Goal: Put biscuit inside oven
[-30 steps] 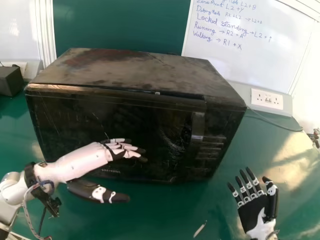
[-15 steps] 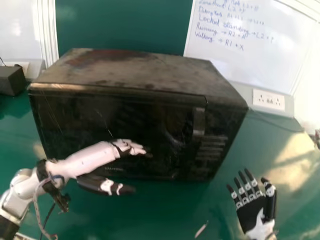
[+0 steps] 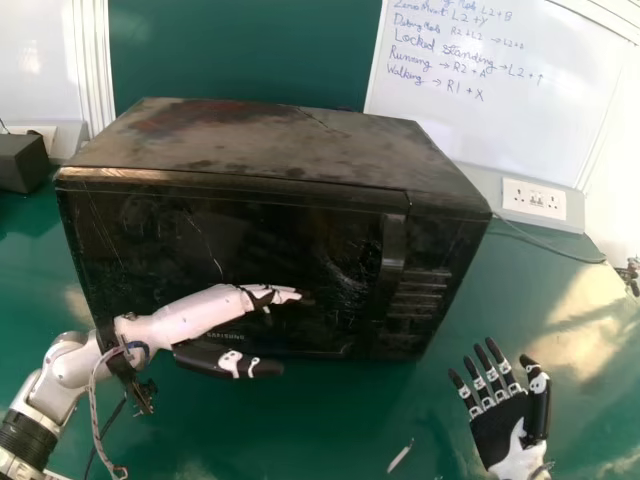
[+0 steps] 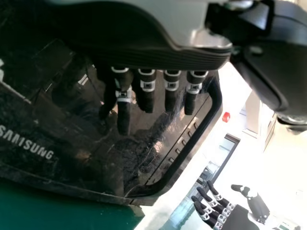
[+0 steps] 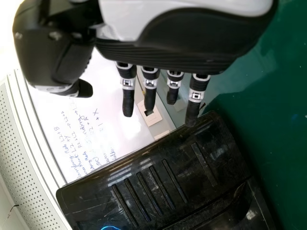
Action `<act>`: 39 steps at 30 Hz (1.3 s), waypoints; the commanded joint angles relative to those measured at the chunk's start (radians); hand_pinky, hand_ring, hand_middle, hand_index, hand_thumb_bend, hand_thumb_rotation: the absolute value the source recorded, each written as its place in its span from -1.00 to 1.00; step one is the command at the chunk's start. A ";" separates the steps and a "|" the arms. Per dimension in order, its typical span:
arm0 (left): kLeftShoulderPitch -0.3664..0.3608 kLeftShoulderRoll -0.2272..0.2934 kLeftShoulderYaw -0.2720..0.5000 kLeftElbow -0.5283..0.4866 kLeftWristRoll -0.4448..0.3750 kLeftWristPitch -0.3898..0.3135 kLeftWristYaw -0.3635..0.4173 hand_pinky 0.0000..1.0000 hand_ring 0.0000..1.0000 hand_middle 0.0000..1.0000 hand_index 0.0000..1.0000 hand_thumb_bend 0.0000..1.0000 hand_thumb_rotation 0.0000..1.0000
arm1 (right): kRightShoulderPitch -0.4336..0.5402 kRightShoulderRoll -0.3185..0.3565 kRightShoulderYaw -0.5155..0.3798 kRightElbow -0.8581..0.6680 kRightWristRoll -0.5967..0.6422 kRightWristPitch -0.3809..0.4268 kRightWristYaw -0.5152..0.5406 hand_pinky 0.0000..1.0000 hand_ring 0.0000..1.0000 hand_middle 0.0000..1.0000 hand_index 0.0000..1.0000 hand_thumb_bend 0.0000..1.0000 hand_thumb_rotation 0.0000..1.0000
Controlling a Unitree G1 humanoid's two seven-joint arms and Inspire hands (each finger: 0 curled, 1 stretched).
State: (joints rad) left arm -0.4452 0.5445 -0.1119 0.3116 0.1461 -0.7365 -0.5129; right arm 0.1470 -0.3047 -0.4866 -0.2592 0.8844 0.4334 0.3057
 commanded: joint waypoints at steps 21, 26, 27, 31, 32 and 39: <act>0.734 0.108 0.376 -0.721 -0.221 0.094 0.004 1.00 0.97 0.99 0.85 0.73 0.56 | 0.005 0.015 0.003 -0.018 -0.007 -0.004 -0.002 0.51 0.68 0.69 0.62 0.01 -0.32; 0.970 0.049 0.545 -0.903 -0.307 0.149 0.013 0.99 0.96 0.98 0.86 0.73 0.57 | 0.005 0.022 0.009 -0.024 -0.017 -0.010 -0.003 0.43 0.58 0.59 0.52 -0.02 -0.42; 1.013 0.029 0.568 -0.925 -0.332 0.151 0.014 0.99 0.97 0.98 0.86 0.73 0.57 | 0.004 0.022 0.009 -0.023 -0.019 -0.010 -0.004 0.40 0.57 0.57 0.50 -0.02 -0.45; 1.149 -0.066 0.651 -0.953 -0.382 0.082 0.016 0.97 0.96 0.99 0.86 0.74 0.56 | -0.004 0.023 0.008 -0.015 -0.021 -0.013 -0.002 0.34 0.55 0.56 0.49 -0.11 -0.48; 1.174 -0.093 0.663 -0.949 -0.396 0.057 0.018 0.97 0.96 0.99 0.86 0.74 0.57 | -0.007 0.023 0.008 -0.015 -0.022 -0.013 -0.002 0.33 0.55 0.56 0.49 -0.12 -0.47; 1.361 -0.310 0.651 -0.976 -0.484 0.038 0.082 0.93 0.95 0.98 0.85 0.73 0.54 | -0.011 0.031 0.013 -0.015 -0.054 -0.044 -0.001 0.36 0.52 0.51 0.47 -0.09 -0.09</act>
State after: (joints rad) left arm 0.8710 0.2748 0.5526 -0.6411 -0.2990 -0.7126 -0.4555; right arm 0.1379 -0.2814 -0.4728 -0.2729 0.8396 0.4097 0.3015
